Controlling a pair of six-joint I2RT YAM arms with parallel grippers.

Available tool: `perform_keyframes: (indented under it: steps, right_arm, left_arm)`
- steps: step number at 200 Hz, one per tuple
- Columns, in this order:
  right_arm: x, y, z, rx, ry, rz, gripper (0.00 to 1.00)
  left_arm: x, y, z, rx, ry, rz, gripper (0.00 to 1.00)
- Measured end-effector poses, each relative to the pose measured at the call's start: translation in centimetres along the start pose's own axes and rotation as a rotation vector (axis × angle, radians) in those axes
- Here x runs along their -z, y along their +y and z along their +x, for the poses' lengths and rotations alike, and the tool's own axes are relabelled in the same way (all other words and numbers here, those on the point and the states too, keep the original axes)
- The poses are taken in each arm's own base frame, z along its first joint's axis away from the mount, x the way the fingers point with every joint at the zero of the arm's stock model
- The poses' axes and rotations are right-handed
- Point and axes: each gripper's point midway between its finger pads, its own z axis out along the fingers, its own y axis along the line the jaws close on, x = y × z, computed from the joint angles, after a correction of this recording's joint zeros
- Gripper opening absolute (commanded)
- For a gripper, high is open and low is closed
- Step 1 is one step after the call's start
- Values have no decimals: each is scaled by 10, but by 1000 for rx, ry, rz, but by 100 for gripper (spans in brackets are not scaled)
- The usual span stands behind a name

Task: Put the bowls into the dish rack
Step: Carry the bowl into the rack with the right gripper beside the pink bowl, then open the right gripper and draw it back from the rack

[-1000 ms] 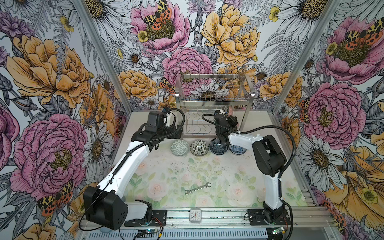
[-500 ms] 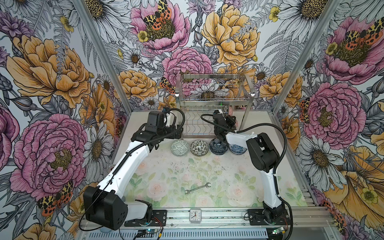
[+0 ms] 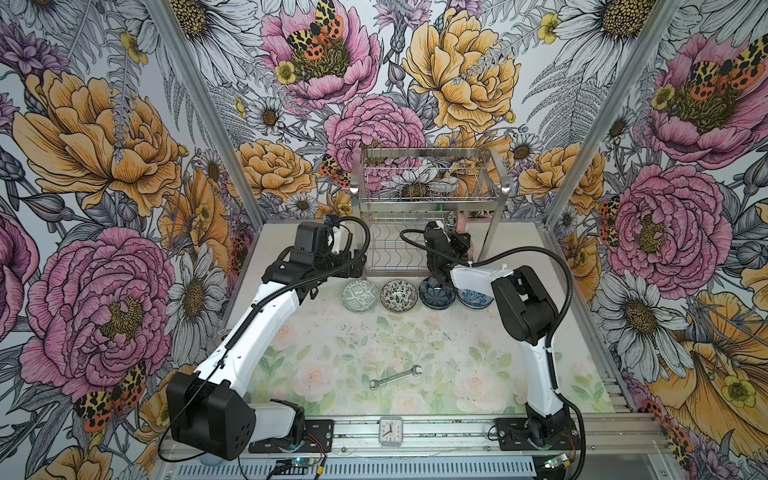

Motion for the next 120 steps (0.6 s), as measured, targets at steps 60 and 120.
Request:
perform_keyframes:
  steps: [60, 120]
  right_arm:
    - [5, 6, 1, -6, 1, -15, 41]
    - [16, -2, 6, 1, 5, -36, 91]
  left_arm:
    - [0, 0, 0, 0, 0, 1, 98]
    - [8, -7, -4, -2, -18, 35, 99]
